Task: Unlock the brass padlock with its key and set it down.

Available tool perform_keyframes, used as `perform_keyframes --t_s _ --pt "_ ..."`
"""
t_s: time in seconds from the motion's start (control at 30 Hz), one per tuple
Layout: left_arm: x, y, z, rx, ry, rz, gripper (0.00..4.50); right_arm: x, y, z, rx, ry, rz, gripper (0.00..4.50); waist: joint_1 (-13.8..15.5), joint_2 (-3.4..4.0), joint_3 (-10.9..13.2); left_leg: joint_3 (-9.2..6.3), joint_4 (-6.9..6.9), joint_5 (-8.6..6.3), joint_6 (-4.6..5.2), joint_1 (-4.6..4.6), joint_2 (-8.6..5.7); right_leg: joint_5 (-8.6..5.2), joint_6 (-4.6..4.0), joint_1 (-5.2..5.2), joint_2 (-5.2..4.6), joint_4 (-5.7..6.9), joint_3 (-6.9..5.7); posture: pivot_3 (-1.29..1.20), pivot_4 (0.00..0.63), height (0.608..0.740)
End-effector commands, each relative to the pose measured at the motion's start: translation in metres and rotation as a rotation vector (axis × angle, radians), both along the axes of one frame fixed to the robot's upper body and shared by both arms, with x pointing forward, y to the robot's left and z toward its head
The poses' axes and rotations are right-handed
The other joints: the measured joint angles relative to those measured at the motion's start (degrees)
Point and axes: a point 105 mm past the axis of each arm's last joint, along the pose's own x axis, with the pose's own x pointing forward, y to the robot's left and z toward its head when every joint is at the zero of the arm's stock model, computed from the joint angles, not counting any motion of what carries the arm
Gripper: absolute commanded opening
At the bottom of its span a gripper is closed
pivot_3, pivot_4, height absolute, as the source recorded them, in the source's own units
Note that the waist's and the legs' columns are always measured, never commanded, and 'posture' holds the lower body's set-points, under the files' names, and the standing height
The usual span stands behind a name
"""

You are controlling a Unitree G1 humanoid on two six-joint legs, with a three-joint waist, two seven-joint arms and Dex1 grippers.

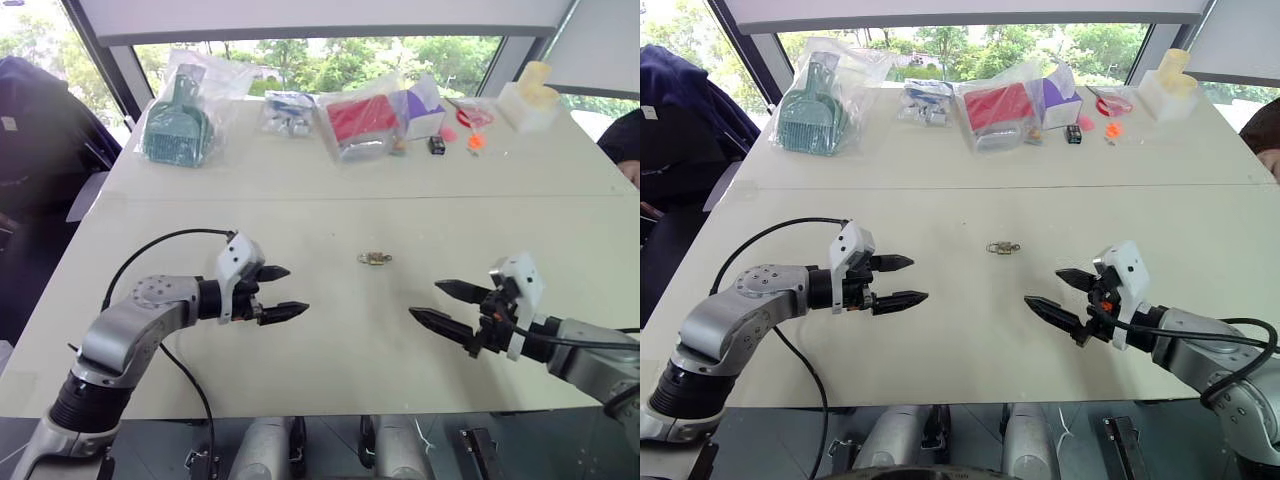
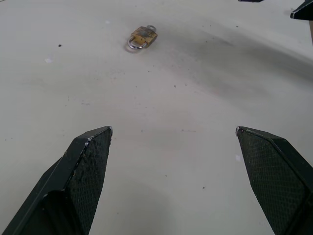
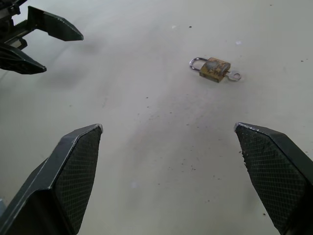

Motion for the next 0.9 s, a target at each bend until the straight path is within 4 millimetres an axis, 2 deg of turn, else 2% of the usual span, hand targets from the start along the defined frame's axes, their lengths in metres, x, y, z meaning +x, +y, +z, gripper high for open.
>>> perform_keyframes --t_s 0.03,0.9 --pt "-0.0012 -0.0029 0.0137 -0.016 -0.054 -0.015 4.24 0.0026 0.0018 0.0068 0.005 -0.049 0.006 4.49 0.0 0.00 0.0 0.00 0.00 0.00 0.00 0.00 0.00 0.00 0.00 0.00 0.00 0.00 0.00 0.00 0.150 0.735" --pt "0.0037 -0.0011 0.0158 -0.006 -0.073 -0.012 4.24 0.0068 0.0116 0.0040 0.013 -0.066 0.008 4.49 0.0 0.00 0.0 0.00 0.00 0.08 0.06 0.00 0.00 0.00 0.00 0.00 0.01 0.02 0.00 0.00 0.150 0.735"
